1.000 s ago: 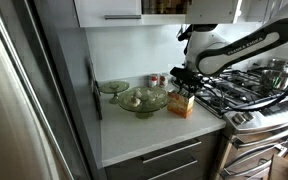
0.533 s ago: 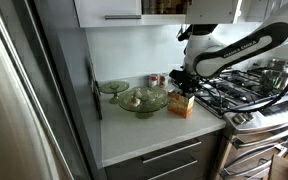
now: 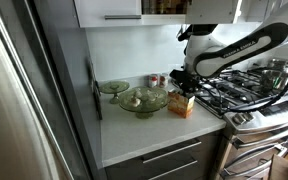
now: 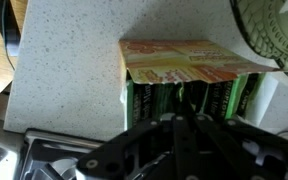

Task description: Remove two sachets from the orange box

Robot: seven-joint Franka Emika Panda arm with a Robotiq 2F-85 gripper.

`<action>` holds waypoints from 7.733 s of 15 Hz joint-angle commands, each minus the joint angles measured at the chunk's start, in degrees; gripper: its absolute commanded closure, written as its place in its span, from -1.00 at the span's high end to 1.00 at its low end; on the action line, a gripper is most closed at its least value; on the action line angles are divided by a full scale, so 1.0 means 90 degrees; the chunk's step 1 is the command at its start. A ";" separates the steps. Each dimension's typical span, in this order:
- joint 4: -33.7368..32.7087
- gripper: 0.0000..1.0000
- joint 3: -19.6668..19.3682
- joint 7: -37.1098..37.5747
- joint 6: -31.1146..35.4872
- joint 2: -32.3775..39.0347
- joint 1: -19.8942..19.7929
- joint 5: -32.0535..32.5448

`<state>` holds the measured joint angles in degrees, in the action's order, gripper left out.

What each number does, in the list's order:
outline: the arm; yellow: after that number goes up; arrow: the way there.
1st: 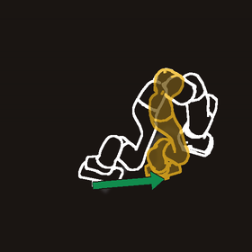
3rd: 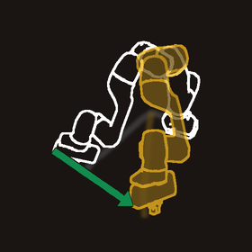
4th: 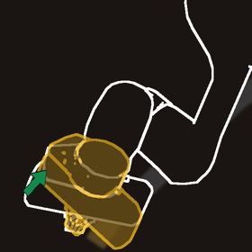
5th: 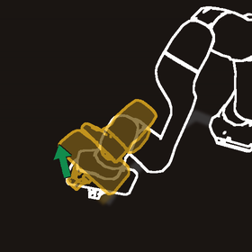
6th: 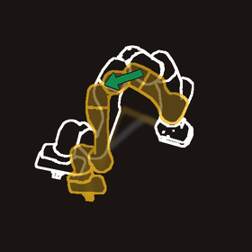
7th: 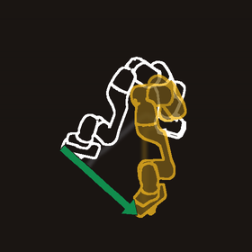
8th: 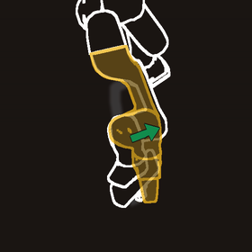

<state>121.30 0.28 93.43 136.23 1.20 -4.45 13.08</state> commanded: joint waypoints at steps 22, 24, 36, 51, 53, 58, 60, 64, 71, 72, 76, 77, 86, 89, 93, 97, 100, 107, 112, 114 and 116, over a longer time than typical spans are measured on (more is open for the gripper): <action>0.1715 -0.99 -0.0225 -0.4978 -0.0022 -0.2498 0.0686 -0.3434; 0.1922 -0.99 -0.0186 -0.5768 -0.0047 -0.2457 0.0761 -0.3759; 0.2389 -0.99 0.0260 -0.7140 0.2128 -0.1202 0.0893 -0.4852; 0.2221 0.40 0.0213 -0.5183 0.1878 -0.1074 0.0439 -0.2512; 0.1974 0.67 0.0299 -0.4455 0.1027 -0.1408 0.0174 -0.1588; 0.1746 0.85 0.0305 -0.4444 0.0846 -0.1515 0.0129 -0.1515; 0.1748 0.94 0.0317 -0.4418 0.0837 -0.1519 0.0128 -0.1497; 0.1316 1.00 0.0411 -0.3572 0.0672 -0.1347 -0.0019 -0.1332; -0.0100 1.00 0.0465 -0.1623 -0.0165 -0.0514 -0.0202 0.0161; -0.0306 0.95 0.0423 -0.1480 -0.0337 -0.0345 -0.0143 0.0280; -0.0962 0.75 0.0247 -0.1293 -0.0858 0.0308 0.0087 0.0371; -0.1079 0.73 0.0199 -0.1300 -0.0930 0.0439 0.0128 0.0330; -0.1648 -0.09 -0.0339 -0.1266 -0.0784 0.1139 0.0316 0.0190; -0.1710 -0.60 -0.0421 -0.1288 -0.0816 0.1217 0.0371 0.0176; -0.1758 -1.00 -0.0478 -0.1328 -0.0886 0.1263 0.0426 0.0175; -0.1664 -1.00 -0.0516 -0.1310 -0.0883 0.1100 0.0480 0.0239; -0.1420 -1.00 -0.0549 -0.1245 -0.0824 0.0664 0.0543 0.0443; -0.0485 -1.00 -0.0375 -0.1496 -0.0634 -0.0757 0.0411 0.0519; 0.0478 -1.00 -0.0310 -0.2554 -0.0223 -0.1812 0.0404 -0.0441; 0.0853 -1.00 -0.0340 -0.3416 -0.0035 -0.2156 0.0505 -0.1224; 0.1196 -1.00 -0.0363 -0.4324 0.0055 -0.2406 0.0605 -0.1940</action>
<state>125.32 -2.59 64.38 134.25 -15.29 -0.15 3.69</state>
